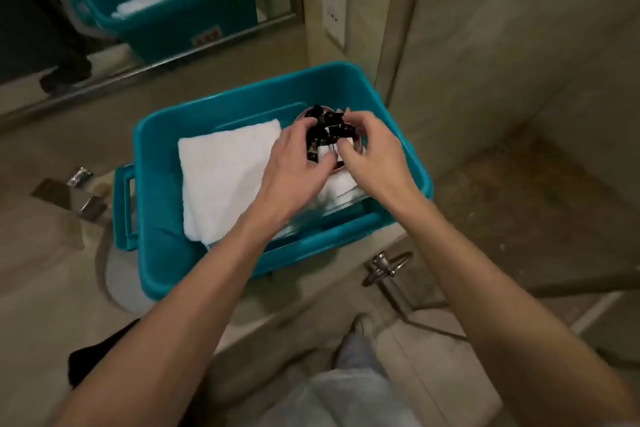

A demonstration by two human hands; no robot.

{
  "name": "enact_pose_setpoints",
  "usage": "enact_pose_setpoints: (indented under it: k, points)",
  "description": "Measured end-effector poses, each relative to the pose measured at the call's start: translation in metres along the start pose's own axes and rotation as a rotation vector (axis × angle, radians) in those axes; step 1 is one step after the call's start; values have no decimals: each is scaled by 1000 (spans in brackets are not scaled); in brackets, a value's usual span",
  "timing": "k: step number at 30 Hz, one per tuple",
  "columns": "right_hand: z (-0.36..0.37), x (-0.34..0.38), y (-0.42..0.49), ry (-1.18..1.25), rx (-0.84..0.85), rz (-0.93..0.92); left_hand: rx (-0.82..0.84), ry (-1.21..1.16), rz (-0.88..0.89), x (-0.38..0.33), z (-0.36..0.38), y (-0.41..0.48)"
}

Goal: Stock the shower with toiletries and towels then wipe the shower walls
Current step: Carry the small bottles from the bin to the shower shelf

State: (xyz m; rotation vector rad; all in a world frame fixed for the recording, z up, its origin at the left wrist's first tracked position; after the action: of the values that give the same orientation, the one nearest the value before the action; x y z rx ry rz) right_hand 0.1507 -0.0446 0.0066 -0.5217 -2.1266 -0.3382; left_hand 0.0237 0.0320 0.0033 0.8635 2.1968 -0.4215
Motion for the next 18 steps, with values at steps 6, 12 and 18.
enact_pose_setpoints:
  k: [6,12,18]
  points:
    - [26,-19,58,-254,249,57,-6,157,-207,47,18,54]
    - [47,-33,91,-476,342,-66,-96,308,-137,76,34,59]
    - [57,-39,100,-522,302,-105,-168,243,-155,76,31,58]
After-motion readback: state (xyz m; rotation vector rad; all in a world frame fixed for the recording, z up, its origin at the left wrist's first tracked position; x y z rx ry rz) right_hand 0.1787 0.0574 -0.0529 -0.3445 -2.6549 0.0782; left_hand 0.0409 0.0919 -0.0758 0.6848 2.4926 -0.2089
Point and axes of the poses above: each hand's wrist, its own y-axis towards the middle knuckle, its own z-axis out of the palm, x = y × z, the point moved 4 cm from there along y, towards the middle knuckle, and after that the axes turned 10 degrees about x, right-handed, at the moved point
